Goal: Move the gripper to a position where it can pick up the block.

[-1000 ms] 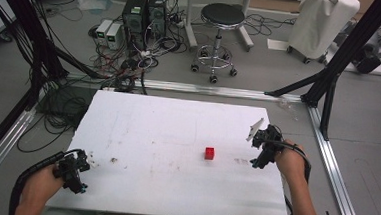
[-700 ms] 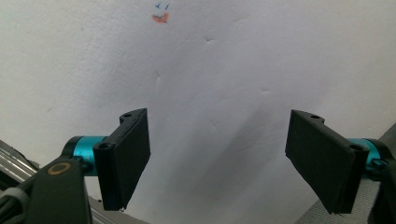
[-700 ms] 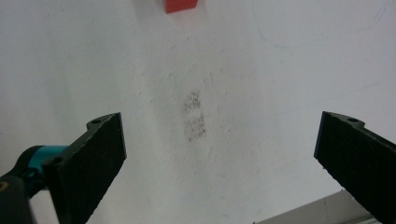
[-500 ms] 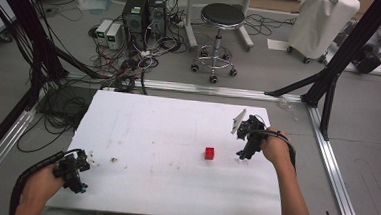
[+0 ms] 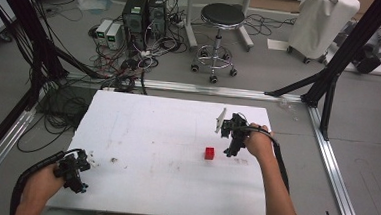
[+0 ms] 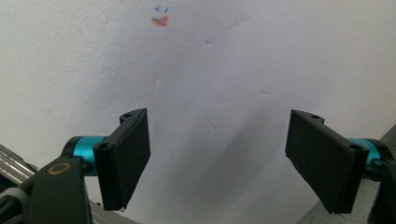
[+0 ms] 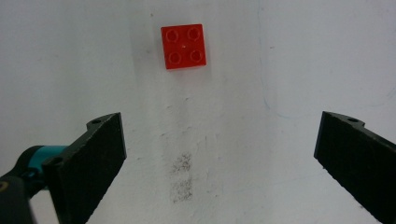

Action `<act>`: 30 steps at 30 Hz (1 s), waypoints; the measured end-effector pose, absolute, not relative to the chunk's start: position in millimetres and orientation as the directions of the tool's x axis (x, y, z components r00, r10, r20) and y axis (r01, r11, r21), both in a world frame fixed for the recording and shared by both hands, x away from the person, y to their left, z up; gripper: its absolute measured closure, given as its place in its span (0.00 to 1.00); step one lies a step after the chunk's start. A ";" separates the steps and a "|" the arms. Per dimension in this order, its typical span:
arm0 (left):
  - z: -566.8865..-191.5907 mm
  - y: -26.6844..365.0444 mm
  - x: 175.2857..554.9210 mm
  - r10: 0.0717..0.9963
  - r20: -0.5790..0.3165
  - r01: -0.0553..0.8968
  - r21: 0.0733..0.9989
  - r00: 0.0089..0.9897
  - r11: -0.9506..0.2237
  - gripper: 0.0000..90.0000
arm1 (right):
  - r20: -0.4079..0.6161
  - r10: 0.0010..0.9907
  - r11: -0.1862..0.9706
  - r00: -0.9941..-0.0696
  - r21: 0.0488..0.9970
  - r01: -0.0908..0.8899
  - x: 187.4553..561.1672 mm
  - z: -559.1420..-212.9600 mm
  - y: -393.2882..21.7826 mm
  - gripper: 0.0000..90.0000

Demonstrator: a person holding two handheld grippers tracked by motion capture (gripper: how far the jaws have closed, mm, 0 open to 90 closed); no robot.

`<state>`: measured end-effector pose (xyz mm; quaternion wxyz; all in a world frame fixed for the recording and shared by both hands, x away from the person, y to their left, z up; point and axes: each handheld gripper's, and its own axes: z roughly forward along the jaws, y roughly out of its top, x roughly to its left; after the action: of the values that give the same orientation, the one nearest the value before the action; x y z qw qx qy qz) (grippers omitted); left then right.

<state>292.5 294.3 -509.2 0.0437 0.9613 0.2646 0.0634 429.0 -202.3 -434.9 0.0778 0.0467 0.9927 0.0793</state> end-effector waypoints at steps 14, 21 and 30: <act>-509.7 293.1 292.8 0.518 0.094 0.507 0.121 0.850 -0.853 0.25 | -0.120 0.050 0.989 -0.991 0.141 0.033 432.8 -459.0 -174.7 0.01; -510.0 292.9 292.8 0.519 0.092 0.508 0.123 0.850 -0.853 0.25 | -0.109 0.012 0.993 -0.994 0.117 -0.001 432.0 -475.4 -161.4 0.01; -510.9 293.4 293.3 0.522 0.090 0.511 0.122 0.848 -0.851 0.25 | -0.088 -0.004 0.995 -0.996 0.094 -0.012 430.8 -494.5 -154.4 0.01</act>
<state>293.3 293.4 -510.9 0.0466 0.9601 0.2692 0.0601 430.8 -154.4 -494.5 0.0437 -0.0041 0.9979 0.0474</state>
